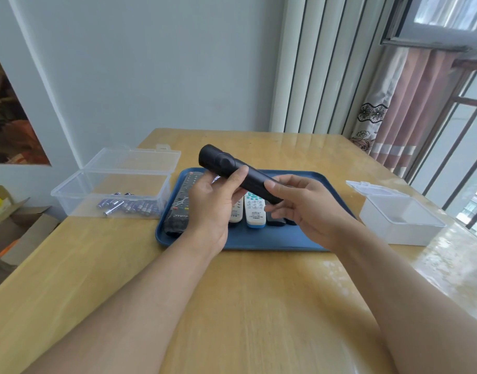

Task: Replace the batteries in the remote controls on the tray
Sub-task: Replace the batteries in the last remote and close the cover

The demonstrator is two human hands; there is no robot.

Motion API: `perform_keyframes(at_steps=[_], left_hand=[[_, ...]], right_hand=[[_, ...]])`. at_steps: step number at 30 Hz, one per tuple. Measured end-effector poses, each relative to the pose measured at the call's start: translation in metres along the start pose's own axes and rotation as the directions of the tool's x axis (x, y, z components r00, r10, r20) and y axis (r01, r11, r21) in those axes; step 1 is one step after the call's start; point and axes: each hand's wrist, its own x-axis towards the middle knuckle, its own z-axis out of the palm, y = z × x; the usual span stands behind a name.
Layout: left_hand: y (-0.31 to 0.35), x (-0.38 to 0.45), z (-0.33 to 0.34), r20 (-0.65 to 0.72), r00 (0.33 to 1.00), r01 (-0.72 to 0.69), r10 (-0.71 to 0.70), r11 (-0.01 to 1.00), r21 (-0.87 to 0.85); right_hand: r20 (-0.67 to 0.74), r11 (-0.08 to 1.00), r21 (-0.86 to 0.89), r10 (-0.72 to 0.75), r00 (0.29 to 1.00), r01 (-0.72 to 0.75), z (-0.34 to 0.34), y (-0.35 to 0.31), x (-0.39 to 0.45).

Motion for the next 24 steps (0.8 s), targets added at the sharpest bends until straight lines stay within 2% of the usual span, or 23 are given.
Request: perform_keyframes(at_steps=[3, 6, 8, 11, 14, 22, 24], left_hand=[[0.005, 0.002, 0.0, -0.045, 0.998, 0.037, -0.039, 0.998, -0.045], [0.007, 0.004, -0.001, -0.055, 0.998, 0.035, -0.036, 0.999, -0.01], [0.005, 0.002, -0.001, -0.023, 0.999, 0.036, -0.035, 0.998, 0.044], [0.003, -0.003, 0.001, 0.052, 0.996, 0.06, -0.07, 0.984, 0.17], [0.002, -0.007, 0.001, 0.095, 0.984, 0.126, -0.148, 0.97, 0.209], [0.003, -0.008, 0.002, 0.12, 0.977, 0.144, -0.176, 0.962, 0.231], [0.003, -0.008, 0.002, 0.106, 0.978, 0.154, -0.181, 0.963, 0.222]], right_hand=[[-0.018, 0.992, 0.115, 0.05, 0.999, -0.047, 0.004, 0.002, 0.001], [-0.135, 0.957, 0.29, 0.009, 0.991, 0.031, 0.003, -0.001, 0.002], [-0.219, 0.933, 0.346, -0.028, 0.975, 0.104, -0.001, -0.004, 0.002], [-0.333, 0.955, 0.233, -0.096, 0.938, 0.181, -0.007, -0.003, 0.005], [-0.383, 0.975, 0.073, -0.167, 0.908, 0.21, -0.011, -0.001, 0.007], [-0.4, 0.977, 0.036, -0.177, 0.899, 0.208, -0.013, 0.001, 0.011], [-0.397, 0.978, -0.035, -0.201, 0.896, 0.204, -0.014, 0.0, 0.01]])
